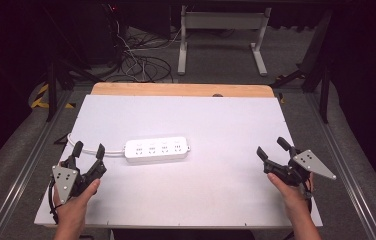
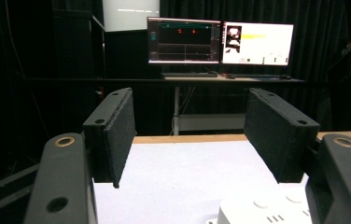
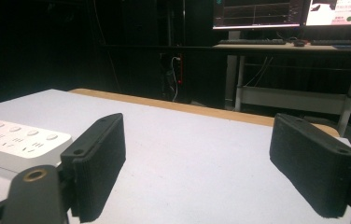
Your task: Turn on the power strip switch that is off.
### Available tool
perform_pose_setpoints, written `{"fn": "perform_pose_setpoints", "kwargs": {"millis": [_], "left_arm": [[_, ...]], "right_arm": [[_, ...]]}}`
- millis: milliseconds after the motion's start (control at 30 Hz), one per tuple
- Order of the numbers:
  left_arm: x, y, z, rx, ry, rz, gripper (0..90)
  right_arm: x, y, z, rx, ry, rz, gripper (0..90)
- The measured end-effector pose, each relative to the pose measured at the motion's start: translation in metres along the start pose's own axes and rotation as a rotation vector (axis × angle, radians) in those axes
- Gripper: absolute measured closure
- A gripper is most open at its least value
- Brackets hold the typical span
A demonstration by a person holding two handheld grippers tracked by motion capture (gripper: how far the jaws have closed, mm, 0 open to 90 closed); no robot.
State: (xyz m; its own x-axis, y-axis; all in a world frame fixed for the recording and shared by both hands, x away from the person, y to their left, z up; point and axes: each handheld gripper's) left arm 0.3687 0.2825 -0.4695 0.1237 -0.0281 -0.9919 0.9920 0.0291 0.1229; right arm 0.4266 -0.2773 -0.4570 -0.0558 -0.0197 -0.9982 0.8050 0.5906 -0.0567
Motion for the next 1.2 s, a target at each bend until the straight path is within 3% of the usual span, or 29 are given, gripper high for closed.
{"fn": "perform_pose_setpoints", "kwargs": {"millis": [300,633,767,1033,1200], "left_arm": [[-0.0042,-0.0014,-0.0015,0.026,-0.017,0.011,47.2],[-0.0064,-0.0029,-0.0057,0.017,-0.02,0.024,58.1],[-0.0065,-0.0034,-0.0063,0.018,-0.017,0.023,68.4],[-0.0074,-0.004,-0.0053,0.025,-0.013,0.016,76.2],[-0.0069,-0.0036,-0.0054,0.025,-0.014,0.006,76.4]], "right_arm": [[0.0,-0.0002,0.0003,-0.008,0.006,0.001,18.9],[0.0,-0.0004,0.0004,-0.006,0.01,-0.001,19.0],[0.0001,-0.0002,0.0004,-0.006,0.01,-0.002,19.0],[0.0002,-0.0003,0.0007,-0.003,0.014,-0.005,19.2],[0.0001,-0.0002,0.0009,-0.003,0.012,-0.005,19.4]]}}
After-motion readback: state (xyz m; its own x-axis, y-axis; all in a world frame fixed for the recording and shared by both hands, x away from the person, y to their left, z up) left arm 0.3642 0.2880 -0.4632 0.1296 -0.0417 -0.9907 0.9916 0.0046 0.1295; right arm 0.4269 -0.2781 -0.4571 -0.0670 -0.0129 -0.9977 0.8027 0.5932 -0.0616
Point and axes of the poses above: each handheld gripper's, and its own axes: y roughly forward along the jaws, x roughly out of its underside, z roughly to its right, and after that the axes turned 8 degrees about -x, right-handed
